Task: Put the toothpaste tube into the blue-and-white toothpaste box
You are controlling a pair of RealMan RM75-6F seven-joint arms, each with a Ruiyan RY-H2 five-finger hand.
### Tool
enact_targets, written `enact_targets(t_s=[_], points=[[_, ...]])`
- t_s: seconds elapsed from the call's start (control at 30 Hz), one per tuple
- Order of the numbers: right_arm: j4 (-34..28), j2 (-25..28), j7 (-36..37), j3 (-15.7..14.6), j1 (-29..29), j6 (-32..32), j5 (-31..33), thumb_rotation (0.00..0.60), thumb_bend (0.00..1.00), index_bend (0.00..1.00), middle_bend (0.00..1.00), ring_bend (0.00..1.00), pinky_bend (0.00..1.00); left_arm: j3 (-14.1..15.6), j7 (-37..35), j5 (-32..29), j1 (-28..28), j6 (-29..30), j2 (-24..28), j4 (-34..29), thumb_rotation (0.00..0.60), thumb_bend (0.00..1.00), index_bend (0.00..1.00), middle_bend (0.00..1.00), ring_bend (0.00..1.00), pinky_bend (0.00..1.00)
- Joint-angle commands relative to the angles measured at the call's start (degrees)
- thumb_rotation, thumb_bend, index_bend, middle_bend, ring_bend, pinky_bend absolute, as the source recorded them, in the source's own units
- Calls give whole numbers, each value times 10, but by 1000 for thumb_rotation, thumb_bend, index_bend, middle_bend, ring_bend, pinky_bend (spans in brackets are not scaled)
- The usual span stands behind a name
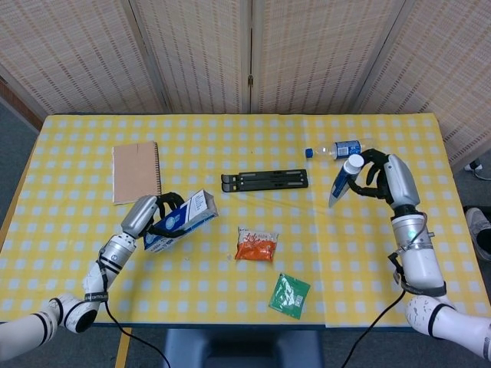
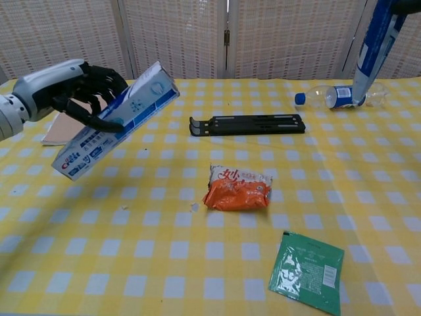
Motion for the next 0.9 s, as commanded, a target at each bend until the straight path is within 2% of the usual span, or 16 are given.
enact_targets(t_s=[0.03, 0.33, 0.57, 0.9], points=[[-28, 1, 23, 24, 3, 21, 0, 600, 400, 778, 619, 662, 792, -2, -10, 9, 8, 18, 15, -32, 600, 149, 467, 544, 486, 661], [-68, -45, 58, 70, 45, 50, 23, 600, 399, 778, 619, 662, 792, -7, 9, 6, 3, 20, 8, -66, 600, 148, 464, 544, 484, 661], [-92, -82, 64, 92, 81, 66, 42, 600, 400, 778, 619, 662, 792, -29, 6, -13, -3, 26, -14, -73, 600, 149, 463, 544, 484, 661], [-108, -116, 55, 99, 119, 78, 50, 600, 400, 778, 620, 662, 792, -44, 0, -33, -13, 15, -40, -66, 600, 149, 463, 544, 483, 661]])
